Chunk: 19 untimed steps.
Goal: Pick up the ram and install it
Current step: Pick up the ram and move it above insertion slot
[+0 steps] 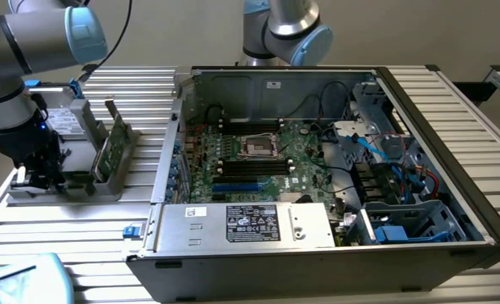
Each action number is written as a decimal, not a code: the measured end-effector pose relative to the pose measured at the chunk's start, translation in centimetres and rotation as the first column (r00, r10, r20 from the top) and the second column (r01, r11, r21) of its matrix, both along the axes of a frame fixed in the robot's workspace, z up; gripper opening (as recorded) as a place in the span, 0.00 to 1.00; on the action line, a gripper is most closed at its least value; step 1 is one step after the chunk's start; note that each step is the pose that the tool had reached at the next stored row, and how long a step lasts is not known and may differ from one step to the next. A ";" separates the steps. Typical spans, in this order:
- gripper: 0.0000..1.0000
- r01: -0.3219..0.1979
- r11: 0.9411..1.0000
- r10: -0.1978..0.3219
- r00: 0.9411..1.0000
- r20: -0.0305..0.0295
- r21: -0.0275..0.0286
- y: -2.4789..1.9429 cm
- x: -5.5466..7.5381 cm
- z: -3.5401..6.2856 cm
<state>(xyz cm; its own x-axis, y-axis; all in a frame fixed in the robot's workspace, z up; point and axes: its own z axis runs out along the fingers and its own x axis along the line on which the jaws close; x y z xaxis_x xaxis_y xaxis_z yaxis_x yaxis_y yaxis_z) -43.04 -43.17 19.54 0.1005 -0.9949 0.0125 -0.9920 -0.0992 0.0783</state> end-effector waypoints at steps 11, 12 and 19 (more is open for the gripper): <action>0.31 -0.003 1.000 0.003 1.000 -0.001 0.000 -0.29 0.0 -0.45; 0.31 -0.003 1.000 0.003 1.000 -0.001 0.000 -0.29 0.1 -0.46; 0.31 -0.003 1.000 0.003 1.000 -0.002 0.000 -0.28 0.2 -0.45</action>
